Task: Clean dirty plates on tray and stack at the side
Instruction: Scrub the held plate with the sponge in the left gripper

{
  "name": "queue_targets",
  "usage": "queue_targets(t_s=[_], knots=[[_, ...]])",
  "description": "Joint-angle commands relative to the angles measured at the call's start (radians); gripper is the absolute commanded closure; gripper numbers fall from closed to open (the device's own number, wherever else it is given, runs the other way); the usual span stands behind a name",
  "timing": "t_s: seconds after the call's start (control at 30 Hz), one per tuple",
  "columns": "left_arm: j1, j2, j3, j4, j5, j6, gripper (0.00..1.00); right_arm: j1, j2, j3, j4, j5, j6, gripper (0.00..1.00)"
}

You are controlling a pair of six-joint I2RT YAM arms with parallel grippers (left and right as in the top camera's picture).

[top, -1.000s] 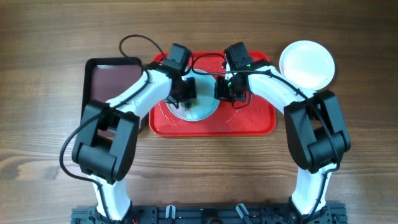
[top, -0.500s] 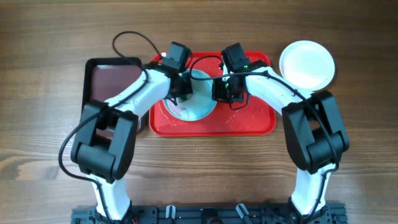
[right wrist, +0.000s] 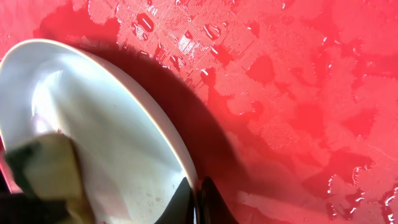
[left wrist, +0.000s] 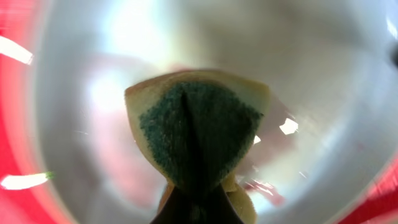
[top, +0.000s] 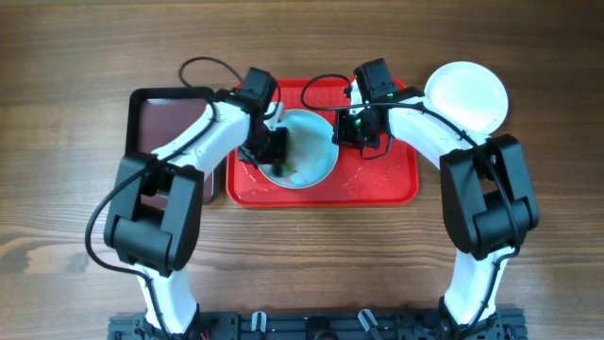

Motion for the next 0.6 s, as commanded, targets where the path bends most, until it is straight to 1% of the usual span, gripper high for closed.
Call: queue_targets(t_s=[0.0, 0.03, 0.13, 0.23, 0.3, 0.37, 0.43, 0.53, 0.57], knots=[[-0.081, 0.021, -0.016, 0.025, 0.108, 0.124, 0.96, -0.004, 0.009, -0.002, 0.009, -0.012, 0.009, 0.96], [-0.093, 0.021, -0.016, 0.047, 0.106, 0.114, 0.96, -0.004, 0.009, -0.002, 0.009, -0.012, 0.009, 0.96], [-0.103, 0.021, -0.016, 0.121, 0.003, -0.062, 0.96, -0.004, 0.009, -0.002, 0.005, -0.012, 0.009, 0.96], [-0.099, 0.021, -0.016, 0.185, -0.188, -0.234, 0.96, -0.004, 0.009, -0.002, -0.002, -0.012, 0.009, 0.96], [-0.099, 0.021, -0.016, 0.218, -0.329, -0.302, 0.96, -0.004, 0.009, -0.002, -0.006, -0.012, 0.009, 0.96], [-0.099, 0.021, -0.016, 0.245, -0.444, -0.344, 0.96, -0.004, 0.009, -0.002, -0.009, -0.011, 0.008, 0.96], [-0.099, 0.021, -0.016, 0.277, -0.551, -0.356, 0.96, -0.004, 0.009, -0.002, -0.010, -0.011, 0.008, 0.96], [-0.099, 0.021, -0.016, 0.310, -0.626, -0.355, 0.96, -0.004, 0.009, -0.002, -0.010, -0.011, 0.008, 0.96], [-0.099, 0.021, -0.016, 0.310, -0.617, -0.344, 0.96, -0.004, 0.009, -0.002, -0.010, -0.011, 0.008, 0.96]])
